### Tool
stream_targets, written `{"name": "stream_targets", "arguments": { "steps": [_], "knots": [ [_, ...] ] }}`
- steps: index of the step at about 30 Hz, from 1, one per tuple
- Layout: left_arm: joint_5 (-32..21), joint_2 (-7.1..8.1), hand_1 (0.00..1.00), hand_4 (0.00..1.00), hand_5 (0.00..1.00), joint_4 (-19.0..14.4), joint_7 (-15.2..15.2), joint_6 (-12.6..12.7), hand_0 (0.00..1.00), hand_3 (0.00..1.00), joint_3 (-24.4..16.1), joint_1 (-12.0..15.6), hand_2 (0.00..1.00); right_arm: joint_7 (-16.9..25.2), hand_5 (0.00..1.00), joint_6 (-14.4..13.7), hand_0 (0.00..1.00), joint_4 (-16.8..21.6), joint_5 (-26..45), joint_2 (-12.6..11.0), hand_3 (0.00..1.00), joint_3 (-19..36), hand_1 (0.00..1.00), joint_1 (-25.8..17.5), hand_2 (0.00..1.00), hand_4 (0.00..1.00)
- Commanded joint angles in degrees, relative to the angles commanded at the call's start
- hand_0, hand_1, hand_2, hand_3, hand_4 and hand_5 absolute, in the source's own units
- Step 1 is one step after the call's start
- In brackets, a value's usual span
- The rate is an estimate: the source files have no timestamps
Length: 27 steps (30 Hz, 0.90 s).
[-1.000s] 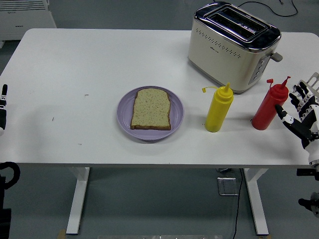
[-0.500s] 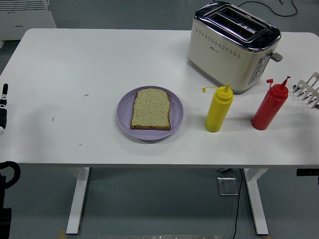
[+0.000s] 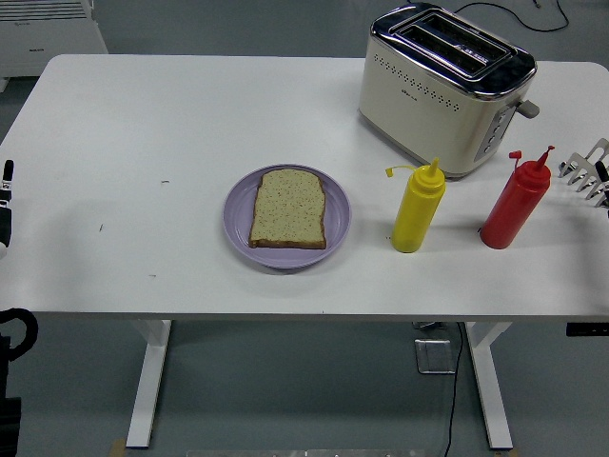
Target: Pick up the cup,pour liquid into bread,place the cup on the desk
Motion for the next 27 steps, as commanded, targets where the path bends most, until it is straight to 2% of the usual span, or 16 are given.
{"name": "stream_targets", "arguments": {
  "steps": [10,27],
  "knots": [
    [0.0,0.00,0.742,0.559,0.998,0.0,0.0,0.0,0.787,0.683,0.0,0.0,0.733,-2.2,0.587,2.9,0.771,-0.9,-3.3,0.0,0.771,1.0,0.702,0.0,0.721,0.657],
    [0.0,0.00,0.743,0.564,0.998,0.0,0.0,0.0,0.788,0.684,0.2,0.1,0.734,-2.1,0.600,2.6,0.770,-1.4,-2.8,0.1,0.761,1.0,0.701,-0.1,0.719,0.644]
  ]
}}
